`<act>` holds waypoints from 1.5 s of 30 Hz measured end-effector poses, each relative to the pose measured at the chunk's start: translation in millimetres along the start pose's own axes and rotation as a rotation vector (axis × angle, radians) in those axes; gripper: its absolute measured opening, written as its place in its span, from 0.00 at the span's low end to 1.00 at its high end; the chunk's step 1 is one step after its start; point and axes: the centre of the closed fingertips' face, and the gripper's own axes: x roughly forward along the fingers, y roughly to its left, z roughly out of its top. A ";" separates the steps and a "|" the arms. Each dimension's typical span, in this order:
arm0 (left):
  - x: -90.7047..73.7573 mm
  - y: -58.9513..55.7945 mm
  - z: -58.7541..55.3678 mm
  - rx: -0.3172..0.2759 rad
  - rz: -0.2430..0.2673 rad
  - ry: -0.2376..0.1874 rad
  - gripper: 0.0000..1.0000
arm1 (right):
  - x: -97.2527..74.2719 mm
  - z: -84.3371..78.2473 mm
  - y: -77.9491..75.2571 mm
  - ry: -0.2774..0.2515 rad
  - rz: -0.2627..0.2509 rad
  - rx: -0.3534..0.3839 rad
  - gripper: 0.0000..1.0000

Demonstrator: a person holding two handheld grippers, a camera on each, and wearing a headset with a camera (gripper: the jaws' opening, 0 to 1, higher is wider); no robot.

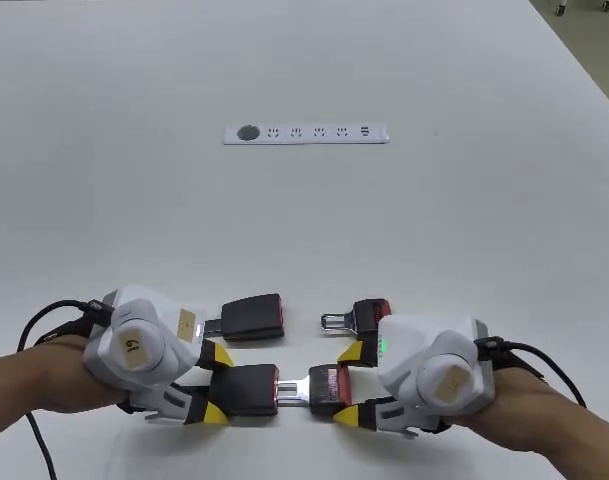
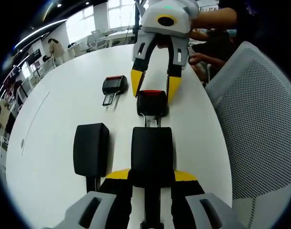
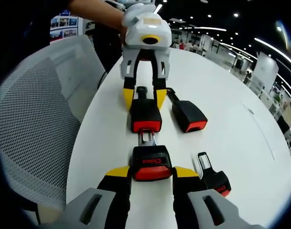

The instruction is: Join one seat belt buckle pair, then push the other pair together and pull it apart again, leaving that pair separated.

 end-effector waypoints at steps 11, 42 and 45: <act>0.2 0.4 -0.5 -0.002 0.000 -0.001 0.32 | 3.3 4.1 0.7 -0.006 0.005 -0.002 0.30; 0.1 0.4 0.1 -0.001 -0.004 -0.003 0.31 | 9.6 7.8 2.0 -0.010 0.028 -0.018 0.28; 0.1 0.4 0.2 -0.002 -0.004 -0.001 0.31 | 9.0 8.7 3.3 -0.009 0.033 -0.019 0.28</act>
